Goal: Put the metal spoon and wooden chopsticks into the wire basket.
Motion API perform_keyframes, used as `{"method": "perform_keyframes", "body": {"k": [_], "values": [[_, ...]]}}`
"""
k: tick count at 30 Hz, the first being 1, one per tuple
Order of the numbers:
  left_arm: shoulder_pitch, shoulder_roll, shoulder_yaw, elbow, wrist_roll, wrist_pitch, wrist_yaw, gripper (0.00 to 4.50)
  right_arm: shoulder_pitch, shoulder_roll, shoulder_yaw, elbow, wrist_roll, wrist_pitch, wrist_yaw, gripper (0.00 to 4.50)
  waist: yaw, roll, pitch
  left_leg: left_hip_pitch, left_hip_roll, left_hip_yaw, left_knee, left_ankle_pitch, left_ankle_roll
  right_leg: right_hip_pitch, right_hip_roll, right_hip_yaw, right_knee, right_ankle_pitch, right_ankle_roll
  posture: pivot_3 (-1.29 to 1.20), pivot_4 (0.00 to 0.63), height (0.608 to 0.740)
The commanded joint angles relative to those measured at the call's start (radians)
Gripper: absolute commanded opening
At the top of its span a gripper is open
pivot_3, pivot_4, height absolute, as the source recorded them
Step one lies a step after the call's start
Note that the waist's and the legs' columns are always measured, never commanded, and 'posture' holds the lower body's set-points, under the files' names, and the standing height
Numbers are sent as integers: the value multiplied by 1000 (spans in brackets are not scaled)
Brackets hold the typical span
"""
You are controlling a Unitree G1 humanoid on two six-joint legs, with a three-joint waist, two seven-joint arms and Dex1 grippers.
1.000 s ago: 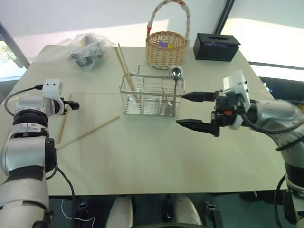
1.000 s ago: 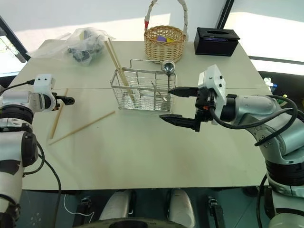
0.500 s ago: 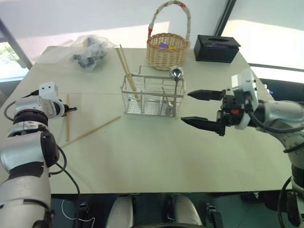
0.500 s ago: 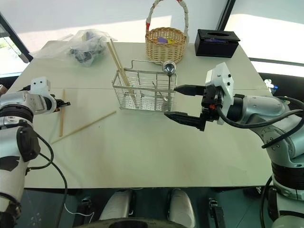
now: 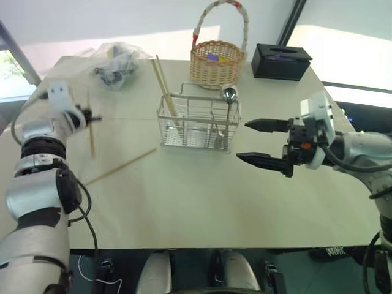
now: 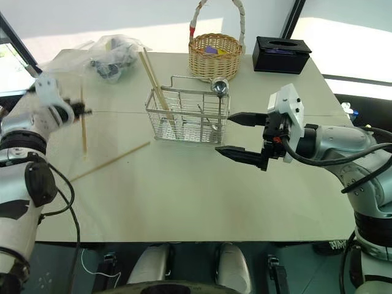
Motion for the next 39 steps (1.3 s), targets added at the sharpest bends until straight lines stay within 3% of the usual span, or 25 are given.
{"method": "perform_keyframes", "body": {"k": [1, 5, 9, 17, 33, 36, 39], "values": [[-117, -19, 76, -231, -125, -79, -61, 21, 6, 1, -52, -55, 57, 22, -41, 4500, -1, 0, 0, -1, 0, 0, 0, 0, 0, 0, 0, 0, 0, 1, 1, 0, 150, 712], [-170, -72, 122, -370, -233, -53, -88, 21, 31, 1, -61, -83, 81, 30, -69, 4500, -3, 4, -1, 0, -1, 3, -1, 1, -1, 2, -1, 0, -3, 2, 2, 0, 150, 712], [-175, -215, 103, -541, -372, 83, -112, 21, 53, 4, -72, -101, 91, 26, -108, 4500, 5, 4, 0, 3, 0, 1, -1, 0, 1, 4, -1, -1, -2, 1, 2, 0, 150, 712], [-30, -297, -18, -652, -348, 133, -147, 21, 89, 17, -96, -129, 112, 17, -172, 4500, -7, 7, 1, 3, 1, 0, 5, 0, 1, 4, 1, -1, -1, 1, 2, 0, 150, 712], [180, -397, -142, -706, -226, -68, -165, 21, 62, 44, -143, -105, 225, 27, -285, 4500, 0, 8, 0, -2, 0, -1, 11, -2, 3, 4, 1, -1, -2, 1, 1, 0, 150, 712], [207, -408, -134, -737, -244, -56, -161, 1061, 44, 41, -150, -85, 246, 30, -301, 4500, -1, 8, 1, -2, 0, -1, 11, -2, 4, 4, 1, -1, -2, 1, 1, 0, 150, 712], [219, -411, -128, -780, -266, -26, -158, 2421, 33, 35, -149, -68, 254, 32, -308, 4500, 0, 8, 1, -2, 0, -1, 11, -2, 4, 4, 1, -1, -2, 1, 1, 0, 150, 712]]}}
